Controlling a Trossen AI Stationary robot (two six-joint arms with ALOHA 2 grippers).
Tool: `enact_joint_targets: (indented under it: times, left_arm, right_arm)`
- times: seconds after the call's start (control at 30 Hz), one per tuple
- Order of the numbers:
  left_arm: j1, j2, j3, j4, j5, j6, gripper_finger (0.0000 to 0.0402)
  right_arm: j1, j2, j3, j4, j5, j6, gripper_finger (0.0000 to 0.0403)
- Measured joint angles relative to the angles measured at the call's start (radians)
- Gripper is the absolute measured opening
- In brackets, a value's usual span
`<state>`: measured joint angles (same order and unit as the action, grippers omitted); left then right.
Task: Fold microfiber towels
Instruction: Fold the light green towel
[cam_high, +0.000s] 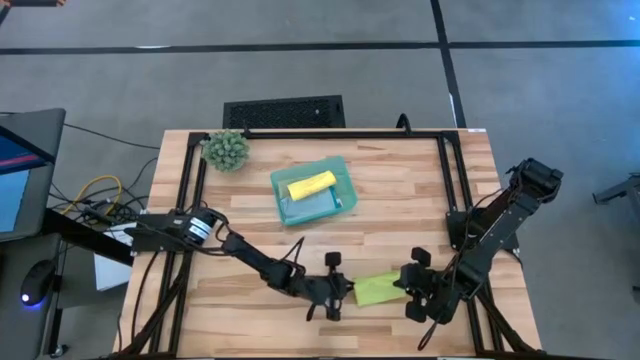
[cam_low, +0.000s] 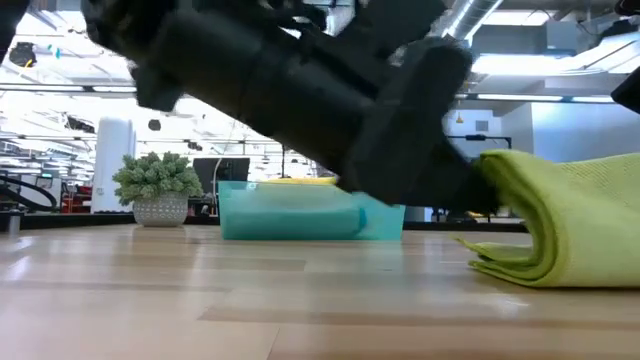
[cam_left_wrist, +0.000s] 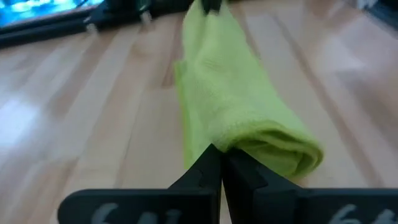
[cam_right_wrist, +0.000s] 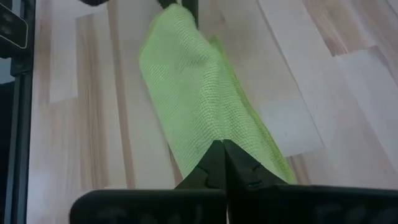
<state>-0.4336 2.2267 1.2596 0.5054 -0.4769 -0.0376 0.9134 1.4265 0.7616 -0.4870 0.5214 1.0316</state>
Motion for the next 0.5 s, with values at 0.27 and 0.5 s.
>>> enact_joint_targets:
  times: [0.27, 0.5]
  left_arm:
    - [0.026, 0.051, 0.013, 0.035, 0.074, -0.027, 0.0000]
    - [0.036, 0.051, 0.013, 0.008, 0.099, -0.062, 0.0000]
  right_arm:
    - [0.000, 0.000, 0.000, -0.027, -0.012, 0.037, 0.0007]
    - [0.001, 0.000, 0.000, -0.126, -0.013, 0.146, 0.0005]
